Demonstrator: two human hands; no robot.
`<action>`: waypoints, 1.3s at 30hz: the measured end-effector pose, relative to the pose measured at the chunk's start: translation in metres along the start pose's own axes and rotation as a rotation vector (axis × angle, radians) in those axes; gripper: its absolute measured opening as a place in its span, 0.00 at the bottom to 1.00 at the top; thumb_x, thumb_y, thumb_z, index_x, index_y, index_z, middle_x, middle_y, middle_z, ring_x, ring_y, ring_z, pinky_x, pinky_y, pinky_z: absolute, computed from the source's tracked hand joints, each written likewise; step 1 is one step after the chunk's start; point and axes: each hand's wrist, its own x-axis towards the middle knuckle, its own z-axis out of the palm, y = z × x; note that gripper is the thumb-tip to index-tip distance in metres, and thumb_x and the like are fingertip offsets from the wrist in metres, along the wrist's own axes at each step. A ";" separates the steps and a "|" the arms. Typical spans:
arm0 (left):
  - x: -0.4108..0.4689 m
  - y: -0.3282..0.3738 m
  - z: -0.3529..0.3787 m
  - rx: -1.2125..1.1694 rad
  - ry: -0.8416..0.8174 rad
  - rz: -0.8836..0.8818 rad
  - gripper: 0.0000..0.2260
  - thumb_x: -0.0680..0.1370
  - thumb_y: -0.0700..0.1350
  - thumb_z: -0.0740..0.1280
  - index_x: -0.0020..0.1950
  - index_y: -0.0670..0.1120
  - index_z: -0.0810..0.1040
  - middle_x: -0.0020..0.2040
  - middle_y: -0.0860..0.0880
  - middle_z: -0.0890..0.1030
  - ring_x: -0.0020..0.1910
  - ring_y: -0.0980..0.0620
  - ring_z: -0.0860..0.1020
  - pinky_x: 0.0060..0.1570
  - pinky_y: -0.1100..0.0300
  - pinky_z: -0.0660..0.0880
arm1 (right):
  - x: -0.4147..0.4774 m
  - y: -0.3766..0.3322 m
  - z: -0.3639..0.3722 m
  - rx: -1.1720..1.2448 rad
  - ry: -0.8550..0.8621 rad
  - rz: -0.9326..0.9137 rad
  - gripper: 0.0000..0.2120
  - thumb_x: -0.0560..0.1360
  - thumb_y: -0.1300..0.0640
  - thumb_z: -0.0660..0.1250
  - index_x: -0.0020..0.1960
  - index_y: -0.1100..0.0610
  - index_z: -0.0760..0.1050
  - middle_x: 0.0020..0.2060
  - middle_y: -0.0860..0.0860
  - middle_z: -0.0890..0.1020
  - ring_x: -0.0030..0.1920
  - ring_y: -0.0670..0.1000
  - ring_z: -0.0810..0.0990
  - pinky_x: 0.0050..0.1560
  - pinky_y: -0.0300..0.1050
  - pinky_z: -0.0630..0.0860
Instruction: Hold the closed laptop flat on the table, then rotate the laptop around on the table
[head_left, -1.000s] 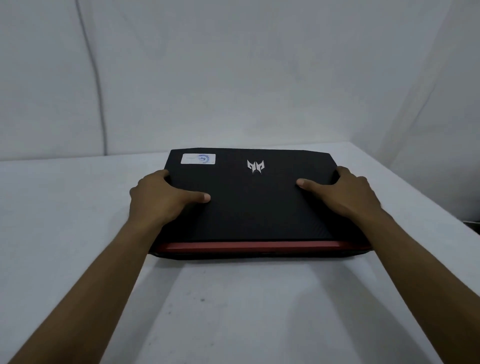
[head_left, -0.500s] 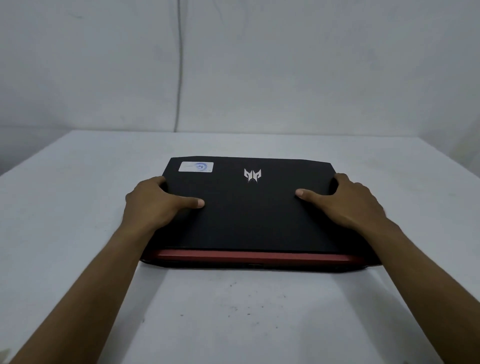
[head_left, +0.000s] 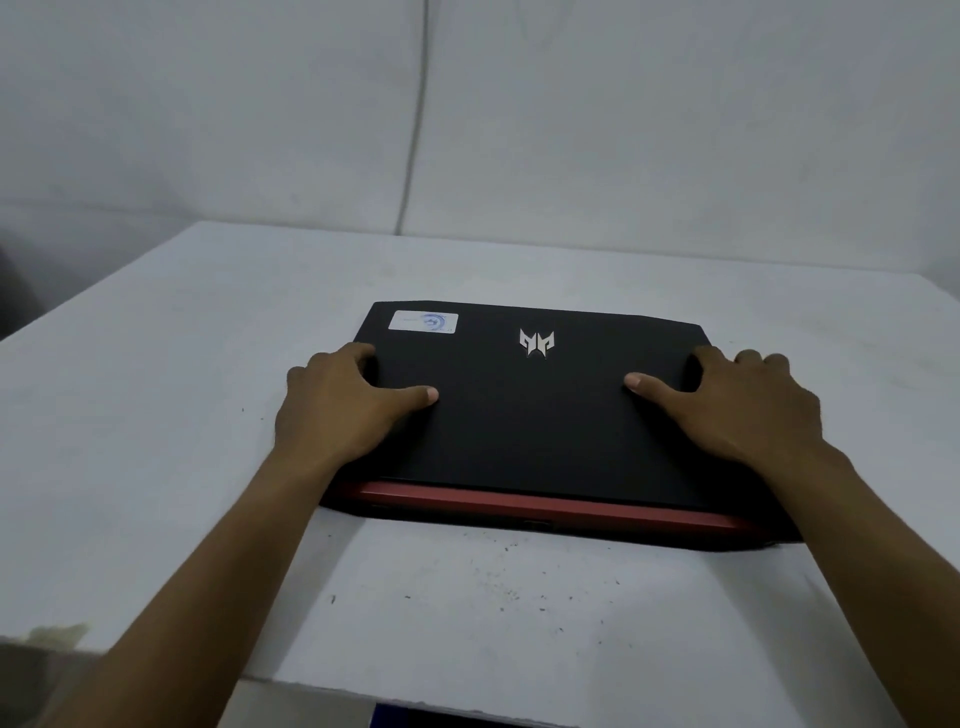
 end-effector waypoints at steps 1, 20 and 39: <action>-0.005 0.001 0.001 0.034 0.007 0.020 0.34 0.65 0.65 0.75 0.67 0.51 0.75 0.67 0.47 0.77 0.69 0.42 0.70 0.58 0.49 0.71 | 0.003 0.001 -0.001 0.012 -0.019 -0.016 0.45 0.67 0.19 0.50 0.69 0.51 0.70 0.61 0.58 0.76 0.65 0.61 0.70 0.48 0.54 0.67; -0.017 0.000 0.031 0.332 0.091 0.352 0.29 0.71 0.69 0.58 0.66 0.55 0.76 0.72 0.52 0.73 0.72 0.46 0.68 0.67 0.44 0.63 | 0.065 0.044 0.018 0.762 -0.093 -0.105 0.37 0.72 0.45 0.76 0.77 0.53 0.68 0.75 0.52 0.71 0.73 0.55 0.70 0.65 0.47 0.68; 0.057 -0.005 0.040 -0.032 0.267 0.259 0.15 0.70 0.54 0.65 0.51 0.50 0.84 0.56 0.49 0.82 0.58 0.45 0.77 0.58 0.50 0.73 | 0.050 0.053 0.027 0.634 0.162 0.068 0.22 0.74 0.42 0.71 0.60 0.56 0.77 0.60 0.56 0.79 0.59 0.58 0.77 0.57 0.53 0.73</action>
